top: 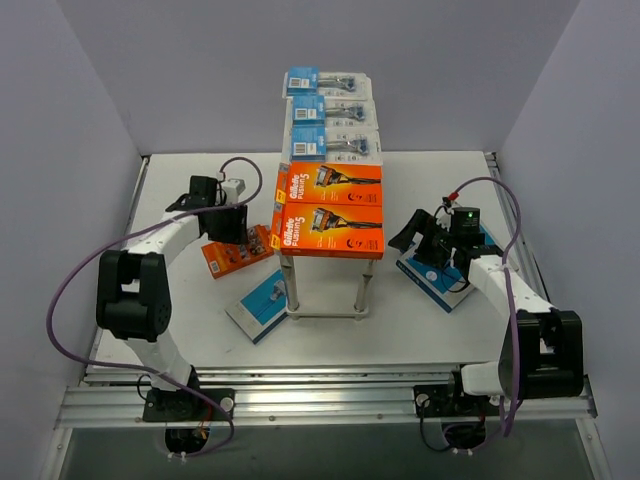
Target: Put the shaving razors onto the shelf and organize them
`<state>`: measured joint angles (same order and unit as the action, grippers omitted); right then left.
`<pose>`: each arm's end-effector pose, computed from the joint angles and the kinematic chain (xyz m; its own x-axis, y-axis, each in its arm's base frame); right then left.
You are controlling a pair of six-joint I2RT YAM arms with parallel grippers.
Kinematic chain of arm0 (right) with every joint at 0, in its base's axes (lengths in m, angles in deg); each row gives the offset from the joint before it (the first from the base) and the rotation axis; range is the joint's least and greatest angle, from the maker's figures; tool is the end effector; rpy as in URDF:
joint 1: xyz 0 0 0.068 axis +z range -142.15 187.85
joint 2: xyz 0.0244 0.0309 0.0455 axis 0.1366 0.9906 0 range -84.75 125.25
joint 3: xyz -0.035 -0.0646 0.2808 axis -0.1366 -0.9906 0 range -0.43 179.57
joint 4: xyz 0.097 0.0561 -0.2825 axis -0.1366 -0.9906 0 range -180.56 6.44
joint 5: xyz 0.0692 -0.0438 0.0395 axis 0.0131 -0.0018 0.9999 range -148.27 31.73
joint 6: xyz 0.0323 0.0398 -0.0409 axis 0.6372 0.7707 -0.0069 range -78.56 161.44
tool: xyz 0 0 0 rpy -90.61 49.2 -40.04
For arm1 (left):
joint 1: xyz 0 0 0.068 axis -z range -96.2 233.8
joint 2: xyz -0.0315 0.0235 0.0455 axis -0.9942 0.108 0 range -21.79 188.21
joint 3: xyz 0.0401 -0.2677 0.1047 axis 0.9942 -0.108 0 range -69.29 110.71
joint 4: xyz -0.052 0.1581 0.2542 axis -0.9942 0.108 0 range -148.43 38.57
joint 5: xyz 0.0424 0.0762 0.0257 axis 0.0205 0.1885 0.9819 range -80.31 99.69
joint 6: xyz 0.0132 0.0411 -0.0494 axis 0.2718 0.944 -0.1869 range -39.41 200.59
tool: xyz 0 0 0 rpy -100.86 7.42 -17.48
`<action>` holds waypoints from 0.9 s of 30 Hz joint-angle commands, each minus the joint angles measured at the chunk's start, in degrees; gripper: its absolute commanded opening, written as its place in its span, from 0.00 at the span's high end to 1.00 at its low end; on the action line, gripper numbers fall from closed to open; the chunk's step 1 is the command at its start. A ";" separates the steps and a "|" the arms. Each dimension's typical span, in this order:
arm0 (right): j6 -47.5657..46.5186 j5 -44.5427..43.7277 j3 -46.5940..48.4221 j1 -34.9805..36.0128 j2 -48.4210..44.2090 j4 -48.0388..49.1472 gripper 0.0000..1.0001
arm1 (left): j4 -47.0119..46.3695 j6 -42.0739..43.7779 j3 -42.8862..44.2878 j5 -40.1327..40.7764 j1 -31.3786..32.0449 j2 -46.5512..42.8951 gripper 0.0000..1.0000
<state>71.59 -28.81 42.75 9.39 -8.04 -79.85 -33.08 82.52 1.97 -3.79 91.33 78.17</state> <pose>0.3322 0.0343 0.2187 -0.6557 0.4199 -0.6275 -0.1395 0.7494 0.6472 0.4194 -0.0676 0.2041 -0.7932 0.1380 -0.5931 0.2901 0.9420 -0.1688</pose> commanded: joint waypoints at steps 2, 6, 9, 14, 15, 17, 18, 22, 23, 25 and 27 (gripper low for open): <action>-0.62 0.61 -0.37 0.13 0.90 1.39 0.12 | -4.16 -1.23 -0.08 -3.31 -0.50 3.38 0.41; -0.71 0.43 -0.55 0.13 0.99 1.48 0.12 | -5.12 -3.24 0.89 -2.87 -0.85 5.85 0.41; -0.80 0.34 -0.38 0.13 1.16 1.31 0.12 | -6.97 -5.01 1.16 -4.18 -2.95 7.26 0.41; -0.97 -0.10 -0.38 0.13 1.34 0.95 0.12 | -12.33 -10.54 -1.04 -9.28 -10.15 8.14 0.42; -0.97 -0.18 -0.46 0.13 1.43 1.04 0.12 | -12.94 -11.24 -1.39 -11.03 -12.34 8.23 0.42; -0.97 -0.27 -0.46 0.13 1.86 1.22 0.12 | -13.92 -12.92 -1.74 -11.57 -14.29 9.02 0.42; -0.88 -0.27 -0.46 0.13 1.95 1.22 0.12 | -13.74 -13.36 -1.74 -11.40 -15.69 9.11 0.42; -1.06 -0.36 -0.73 0.13 1.78 1.31 0.12 | -12.96 -13.45 -1.83 -9.82 -16.41 9.20 0.42; -1.06 -0.45 -0.73 0.13 1.69 1.31 0.12 | -12.78 -13.36 -1.83 -9.56 -16.41 9.11 0.42; -1.06 -0.45 -0.82 0.13 1.60 1.22 0.12 | -12.08 -13.01 -1.92 -9.20 -16.41 8.94 0.42; -1.23 -0.36 -0.90 0.13 1.34 1.13 0.12 | -12.07 -12.92 -2.09 -8.76 -16.32 8.23 0.42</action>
<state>71.35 -28.88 42.31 9.39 -6.31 -79.48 -43.64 69.67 -0.10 -12.14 74.52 87.50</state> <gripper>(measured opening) 0.884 0.581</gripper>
